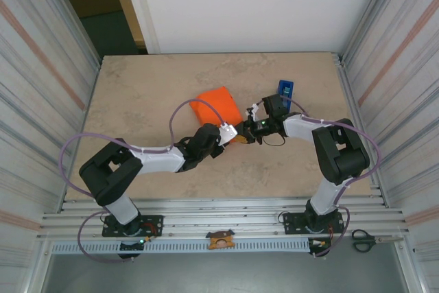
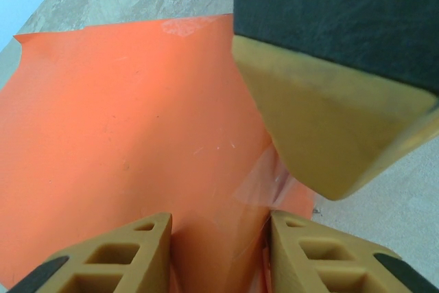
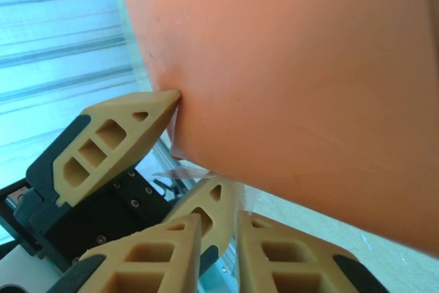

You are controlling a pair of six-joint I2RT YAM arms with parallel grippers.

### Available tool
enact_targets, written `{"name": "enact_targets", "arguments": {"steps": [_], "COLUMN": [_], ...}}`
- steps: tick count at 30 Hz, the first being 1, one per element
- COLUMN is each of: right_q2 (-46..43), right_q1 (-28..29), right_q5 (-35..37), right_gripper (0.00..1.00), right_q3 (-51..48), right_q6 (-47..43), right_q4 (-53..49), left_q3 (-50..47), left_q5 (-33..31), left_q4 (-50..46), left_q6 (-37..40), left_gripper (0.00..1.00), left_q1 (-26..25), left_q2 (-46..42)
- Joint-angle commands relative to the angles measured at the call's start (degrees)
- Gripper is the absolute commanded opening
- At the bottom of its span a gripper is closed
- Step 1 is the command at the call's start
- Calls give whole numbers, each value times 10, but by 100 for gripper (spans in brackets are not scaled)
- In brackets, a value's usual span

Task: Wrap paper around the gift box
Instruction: Stick the wrapping paper to the gift box.

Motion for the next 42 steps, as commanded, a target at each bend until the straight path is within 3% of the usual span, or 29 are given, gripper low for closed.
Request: {"name": "enact_targets", "arguments": {"steps": [1, 42], "right_q2": [-13, -51], "right_q1": [0, -27], "right_q5": [-2, 25], "right_gripper": [24, 68], "right_q3": [13, -5], "right_q6": [-11, -29], "right_q4": [-32, -38], "left_q3": [-25, -25], "left_q5": [11, 13], "left_q4": [-103, -104], "left_q6": [-22, -23], "left_gripper": [37, 36], "left_q1": [3, 2], "left_q2": [28, 34]}}
